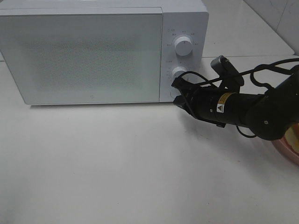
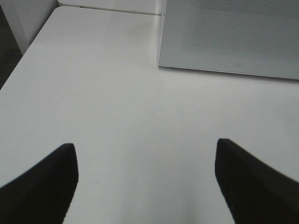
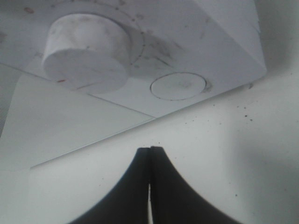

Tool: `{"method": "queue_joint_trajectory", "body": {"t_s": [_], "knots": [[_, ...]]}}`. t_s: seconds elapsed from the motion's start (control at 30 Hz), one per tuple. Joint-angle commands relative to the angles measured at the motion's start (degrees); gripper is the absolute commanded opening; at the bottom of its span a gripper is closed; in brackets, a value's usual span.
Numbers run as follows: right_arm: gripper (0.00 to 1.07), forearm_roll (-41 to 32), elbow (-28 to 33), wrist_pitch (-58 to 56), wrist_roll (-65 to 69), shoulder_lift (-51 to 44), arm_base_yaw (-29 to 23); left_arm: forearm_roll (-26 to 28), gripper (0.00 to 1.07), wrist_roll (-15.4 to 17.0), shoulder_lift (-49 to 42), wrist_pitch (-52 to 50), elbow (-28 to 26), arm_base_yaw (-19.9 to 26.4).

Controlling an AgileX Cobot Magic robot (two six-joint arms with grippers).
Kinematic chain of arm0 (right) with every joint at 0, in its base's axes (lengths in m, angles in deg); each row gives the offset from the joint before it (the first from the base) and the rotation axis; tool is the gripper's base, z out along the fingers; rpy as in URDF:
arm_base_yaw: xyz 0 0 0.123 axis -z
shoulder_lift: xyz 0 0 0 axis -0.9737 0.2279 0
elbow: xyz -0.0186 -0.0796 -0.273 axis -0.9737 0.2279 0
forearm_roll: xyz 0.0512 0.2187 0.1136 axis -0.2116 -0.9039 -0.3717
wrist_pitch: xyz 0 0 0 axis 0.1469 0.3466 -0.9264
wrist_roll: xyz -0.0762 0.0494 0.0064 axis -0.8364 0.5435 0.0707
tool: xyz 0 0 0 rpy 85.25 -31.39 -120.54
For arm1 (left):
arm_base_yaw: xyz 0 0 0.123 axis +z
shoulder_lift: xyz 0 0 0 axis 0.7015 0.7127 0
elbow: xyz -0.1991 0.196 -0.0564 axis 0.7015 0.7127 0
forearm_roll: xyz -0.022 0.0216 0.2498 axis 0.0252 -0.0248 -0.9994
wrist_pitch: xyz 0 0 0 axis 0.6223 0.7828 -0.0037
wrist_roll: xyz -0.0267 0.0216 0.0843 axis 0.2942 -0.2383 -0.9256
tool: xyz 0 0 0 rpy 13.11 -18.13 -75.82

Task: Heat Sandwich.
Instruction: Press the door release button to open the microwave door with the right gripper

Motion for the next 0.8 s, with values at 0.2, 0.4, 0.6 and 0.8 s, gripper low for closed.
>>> {"method": "queue_joint_trajectory", "body": {"t_s": [0.2, 0.4, 0.6, 0.8], "knots": [[0.00, -4.58, -3.15, -0.63, -4.76, 2.18, -0.06, 0.52, 0.76, 0.06, -0.52, -0.80, 0.23, -0.23], [0.00, -6.25, -4.47, 0.11, -6.02, 4.53, -0.06, 0.40, 0.76, 0.06, -0.29, -0.80, 0.23, -0.23], [0.00, -9.17, -4.47, 0.40, -10.66, 5.56, -0.06, 0.40, 0.76, 0.06, -0.29, -0.80, 0.23, -0.23], [0.00, -11.63, -4.47, 1.60, -13.18, 5.56, 0.06, 0.40, 0.76, 0.06, -0.29, -0.80, 0.23, -0.23]]}}
